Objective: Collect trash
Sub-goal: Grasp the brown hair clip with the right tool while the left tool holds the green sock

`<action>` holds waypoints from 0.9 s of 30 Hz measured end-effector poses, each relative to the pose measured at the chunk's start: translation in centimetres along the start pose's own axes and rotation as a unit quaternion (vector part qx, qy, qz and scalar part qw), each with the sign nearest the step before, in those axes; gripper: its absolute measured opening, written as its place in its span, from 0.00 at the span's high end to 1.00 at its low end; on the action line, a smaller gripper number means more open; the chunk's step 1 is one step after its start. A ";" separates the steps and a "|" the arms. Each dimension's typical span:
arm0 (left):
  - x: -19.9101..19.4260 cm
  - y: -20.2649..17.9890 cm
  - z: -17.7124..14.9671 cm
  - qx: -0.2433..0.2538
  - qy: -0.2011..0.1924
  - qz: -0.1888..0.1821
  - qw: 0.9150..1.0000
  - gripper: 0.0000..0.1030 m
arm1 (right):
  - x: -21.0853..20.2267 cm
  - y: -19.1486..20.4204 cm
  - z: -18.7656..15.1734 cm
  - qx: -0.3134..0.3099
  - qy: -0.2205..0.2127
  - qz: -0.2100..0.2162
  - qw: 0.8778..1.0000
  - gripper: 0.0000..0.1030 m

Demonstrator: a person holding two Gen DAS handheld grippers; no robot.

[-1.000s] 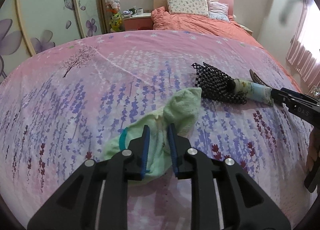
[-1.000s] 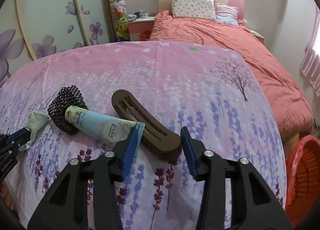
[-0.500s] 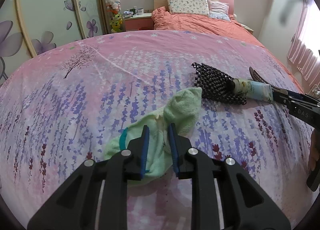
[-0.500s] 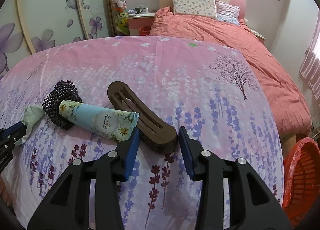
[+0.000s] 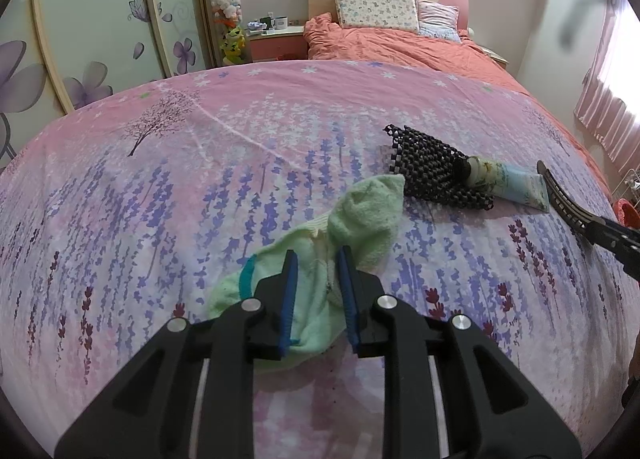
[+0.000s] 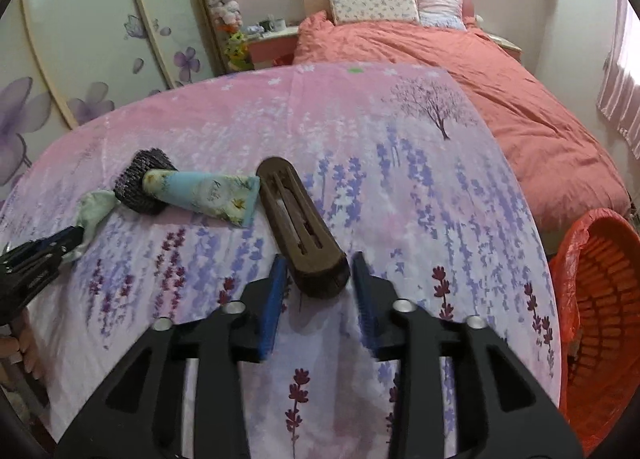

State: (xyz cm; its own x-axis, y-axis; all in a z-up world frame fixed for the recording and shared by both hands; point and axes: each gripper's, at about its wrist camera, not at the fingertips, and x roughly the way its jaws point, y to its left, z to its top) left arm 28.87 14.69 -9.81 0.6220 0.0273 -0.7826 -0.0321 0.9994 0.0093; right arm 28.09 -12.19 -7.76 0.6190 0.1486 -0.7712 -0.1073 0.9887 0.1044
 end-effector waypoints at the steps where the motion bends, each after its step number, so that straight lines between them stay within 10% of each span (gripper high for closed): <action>1: 0.0 0.0 0.0 0.000 0.000 0.000 1.000 0.78 | 0.1 0.2 0.2 -0.002 -0.006 -0.004 1.000 0.43; 14: 0.0 -0.2 0.0 -0.002 0.000 -0.001 1.000 0.78 | 1.6 0.4 -0.3 -0.008 0.009 -0.042 0.999 0.67; 27: 0.0 -0.2 0.1 -0.002 0.001 0.000 1.000 0.77 | -0.8 -1.1 -3.0 0.035 0.015 -0.020 0.999 0.60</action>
State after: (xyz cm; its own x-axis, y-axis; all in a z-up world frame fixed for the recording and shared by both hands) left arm 28.91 14.47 -9.76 0.6211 0.0267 -0.7833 -0.0356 0.9993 0.0058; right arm 25.39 -13.41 -9.19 0.5983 0.1086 -0.7939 -0.0269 0.9929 0.1156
